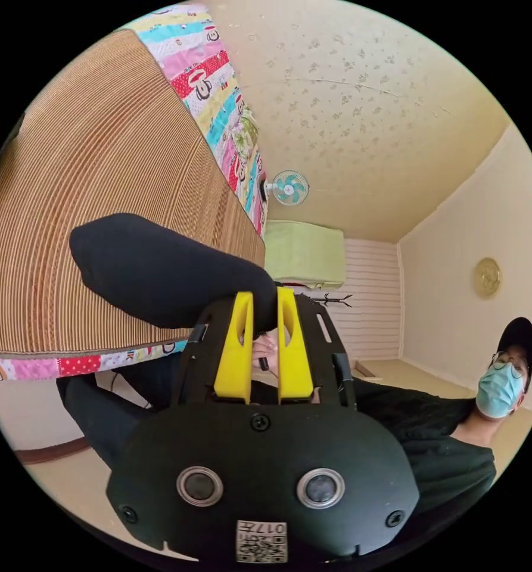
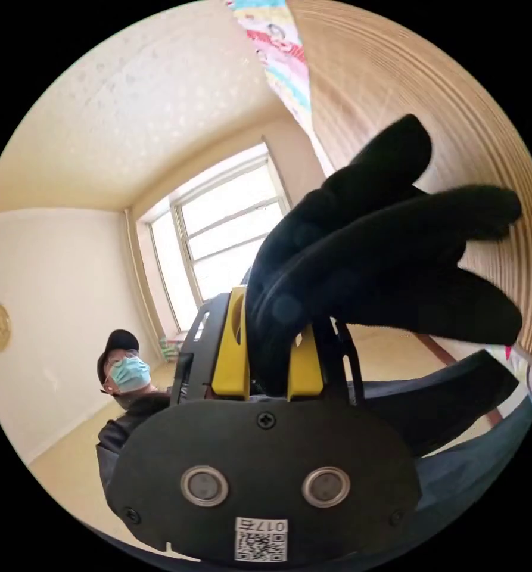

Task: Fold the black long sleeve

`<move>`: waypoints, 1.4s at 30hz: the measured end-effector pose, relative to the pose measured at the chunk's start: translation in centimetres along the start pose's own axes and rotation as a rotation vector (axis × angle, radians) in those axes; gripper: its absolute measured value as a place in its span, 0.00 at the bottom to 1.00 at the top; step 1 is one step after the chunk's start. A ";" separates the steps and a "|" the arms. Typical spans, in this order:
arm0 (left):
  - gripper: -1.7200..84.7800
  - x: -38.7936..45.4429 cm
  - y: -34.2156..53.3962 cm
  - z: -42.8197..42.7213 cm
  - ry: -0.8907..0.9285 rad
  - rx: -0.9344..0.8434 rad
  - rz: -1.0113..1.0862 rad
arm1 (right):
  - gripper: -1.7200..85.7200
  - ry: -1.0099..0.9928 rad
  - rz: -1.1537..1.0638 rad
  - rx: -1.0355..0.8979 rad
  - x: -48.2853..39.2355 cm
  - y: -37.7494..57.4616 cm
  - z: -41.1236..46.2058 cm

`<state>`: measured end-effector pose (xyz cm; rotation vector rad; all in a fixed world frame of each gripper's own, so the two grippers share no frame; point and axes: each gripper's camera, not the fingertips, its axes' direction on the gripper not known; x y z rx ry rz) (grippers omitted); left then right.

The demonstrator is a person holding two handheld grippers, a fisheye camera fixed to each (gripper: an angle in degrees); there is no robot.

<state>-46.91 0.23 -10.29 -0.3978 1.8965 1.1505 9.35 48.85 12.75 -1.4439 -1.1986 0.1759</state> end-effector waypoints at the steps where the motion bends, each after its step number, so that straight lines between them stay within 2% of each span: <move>1: 0.10 0.9 0.0 -2.9 -0.011 0.050 0.013 | 0.12 0.015 -0.041 -0.085 -1.7 -2.1 3.2; 5: 0.10 5.9 1.2 -13.5 -0.107 0.201 0.145 | 0.11 0.043 -0.189 -0.298 -6.9 -8.3 16.0; 10: 0.10 11.9 5.1 -22.9 -0.250 0.327 0.321 | 0.11 0.121 -0.381 -0.461 -11.3 -9.9 30.0; 13: 0.12 11.0 7.7 -26.5 -0.349 0.392 0.209 | 0.13 0.235 -0.386 -0.511 -9.2 -9.5 36.3; 16: 0.14 6.1 11.5 -27.6 -0.508 0.489 -0.032 | 0.17 0.347 -0.174 -0.584 -2.4 -8.3 39.7; 18: 0.15 2.1 14.7 -26.9 -0.605 0.537 -0.226 | 0.18 0.401 -0.074 -0.642 1.5 -6.6 39.4; 20: 0.15 -2.6 19.4 -23.8 -0.693 0.566 -0.445 | 0.15 0.410 0.018 -0.649 4.5 -4.0 36.0; 24: 0.14 -6.2 24.6 -16.1 -0.910 0.513 -0.646 | 0.10 0.461 0.136 -0.610 5.1 -0.9 26.9; 26: 0.12 -6.4 24.7 -10.5 -1.092 0.395 -0.670 | 0.05 0.634 0.113 -0.527 1.6 0.4 20.1; 27: 0.12 -6.0 24.2 -9.2 -1.134 0.367 -0.649 | 0.05 0.688 0.099 -0.506 0.4 0.8 18.7; 30: 0.11 -1.9 18.5 -2.6 -1.288 0.253 -0.427 | 0.04 1.014 -0.031 -0.385 -7.7 2.8 13.1; 32: 0.11 3.2 12.3 3.5 -1.355 0.172 -0.164 | 0.03 1.283 -0.190 -0.260 -14.8 4.8 11.0; 33: 0.11 4.7 10.8 5.3 -1.374 0.155 -0.098 | 0.03 1.335 -0.224 -0.229 -16.5 5.3 10.6; 35: 0.11 10.8 5.7 13.2 -1.435 0.102 0.179 | 0.03 1.489 -0.374 -0.061 -23.2 8.4 9.7; 36: 0.11 12.3 4.7 15.4 -1.442 0.091 0.251 | 0.03 1.514 -0.420 -0.010 -24.9 9.6 9.6; 38: 0.11 17.7 1.9 23.8 -1.416 0.065 0.456 | 0.03 1.558 -0.586 0.223 -31.2 15.3 9.2; 42: 0.10 23.3 0.2 33.9 -1.290 0.059 0.586 | 0.03 1.640 -0.851 0.641 -37.6 26.9 8.5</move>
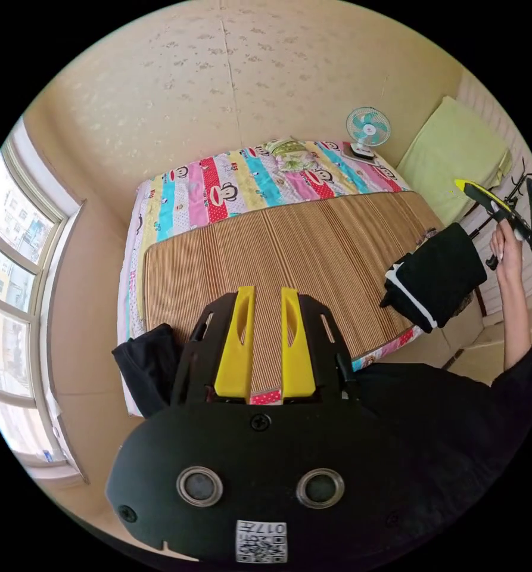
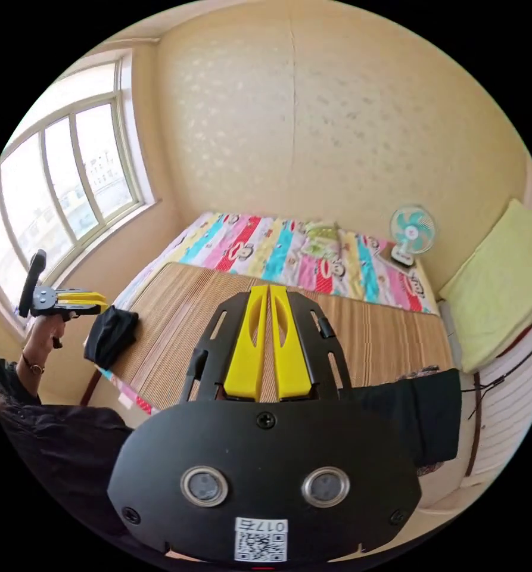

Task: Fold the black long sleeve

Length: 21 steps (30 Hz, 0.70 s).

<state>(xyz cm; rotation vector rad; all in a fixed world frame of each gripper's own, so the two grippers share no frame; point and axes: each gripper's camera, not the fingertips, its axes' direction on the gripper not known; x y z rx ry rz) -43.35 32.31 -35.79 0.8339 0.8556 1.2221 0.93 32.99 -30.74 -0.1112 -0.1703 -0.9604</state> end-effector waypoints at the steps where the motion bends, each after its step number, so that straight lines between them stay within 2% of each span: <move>1: 0.10 2.7 -1.3 -0.2 0.029 0.018 0.009 | 0.03 0.107 0.019 0.106 0.4 1.5 -3.6; 5: 0.08 10.4 -3.6 0.0 0.042 0.038 0.013 | 0.03 0.493 0.104 0.383 1.9 8.1 -12.1; 8: 0.08 14.5 -4.5 1.0 0.019 0.027 0.035 | 0.03 0.613 0.096 0.486 3.8 13.1 -14.2; 12: 0.08 18.3 -5.7 2.7 -0.010 0.006 0.055 | 0.04 0.638 0.316 0.338 8.9 18.0 -13.0; 14: 0.08 20.8 -6.2 3.9 -0.051 0.002 0.083 | 0.04 0.583 0.444 0.208 12.9 21.1 -10.6; 19: 0.07 25.0 -7.4 6.5 -0.102 -0.016 0.126 | 0.07 0.555 0.578 -0.106 19.7 23.7 -5.5; 21: 0.07 26.5 -8.0 7.7 -0.124 -0.031 0.142 | 0.07 0.462 0.592 -0.115 22.0 24.3 -4.5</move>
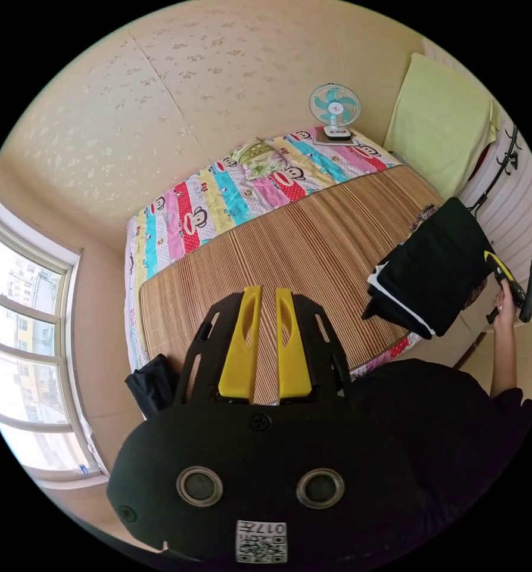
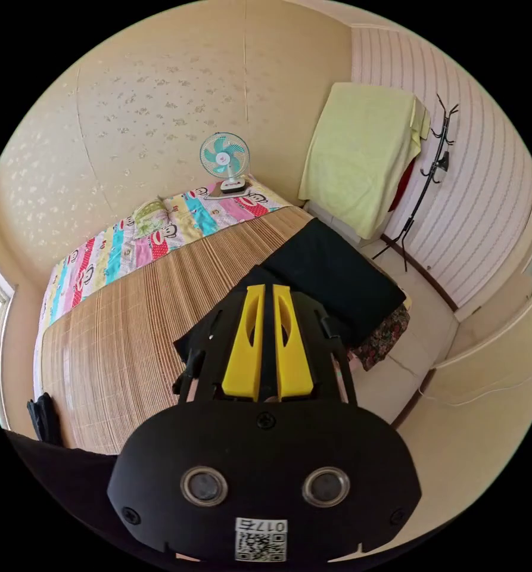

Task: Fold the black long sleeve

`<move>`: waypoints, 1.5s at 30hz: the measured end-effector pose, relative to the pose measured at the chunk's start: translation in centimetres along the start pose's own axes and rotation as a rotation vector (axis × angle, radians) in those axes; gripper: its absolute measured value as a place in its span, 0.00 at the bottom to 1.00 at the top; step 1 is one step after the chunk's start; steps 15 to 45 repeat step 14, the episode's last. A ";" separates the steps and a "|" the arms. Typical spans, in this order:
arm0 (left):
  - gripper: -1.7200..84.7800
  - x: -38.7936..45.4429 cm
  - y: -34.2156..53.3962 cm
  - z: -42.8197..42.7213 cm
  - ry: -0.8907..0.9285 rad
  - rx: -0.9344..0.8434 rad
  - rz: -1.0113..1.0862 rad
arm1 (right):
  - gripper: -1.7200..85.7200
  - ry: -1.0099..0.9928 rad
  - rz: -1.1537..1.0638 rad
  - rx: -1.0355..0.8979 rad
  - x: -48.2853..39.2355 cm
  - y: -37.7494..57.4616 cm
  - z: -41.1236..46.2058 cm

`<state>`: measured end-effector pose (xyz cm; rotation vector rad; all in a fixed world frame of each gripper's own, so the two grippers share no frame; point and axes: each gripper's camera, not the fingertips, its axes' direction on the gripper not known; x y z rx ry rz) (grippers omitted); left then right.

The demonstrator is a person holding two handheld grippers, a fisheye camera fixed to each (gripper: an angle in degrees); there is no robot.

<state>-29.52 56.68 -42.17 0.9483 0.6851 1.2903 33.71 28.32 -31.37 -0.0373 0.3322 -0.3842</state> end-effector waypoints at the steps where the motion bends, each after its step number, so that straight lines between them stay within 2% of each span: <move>1: 0.07 1.0 -0.7 0.7 -0.020 -0.007 0.015 | 0.08 -0.047 0.013 -0.030 1.2 -0.7 1.4; 6: 0.07 4.2 -3.4 3.0 -0.043 -0.024 0.047 | 0.13 0.020 0.046 -0.160 5.7 -3.9 7.7; 12: 0.06 6.1 -6.4 5.7 -0.121 -0.059 0.074 | 0.15 -0.070 0.113 -0.536 10.6 -4.0 21.2; 14: 0.05 6.0 -7.2 6.5 -0.148 -0.065 0.073 | 0.13 -0.060 0.149 -0.513 11.5 -2.9 23.9; 45: 0.05 6.0 -7.2 6.5 -0.148 -0.065 0.073 | 0.13 -0.060 0.149 -0.513 11.5 -2.9 23.9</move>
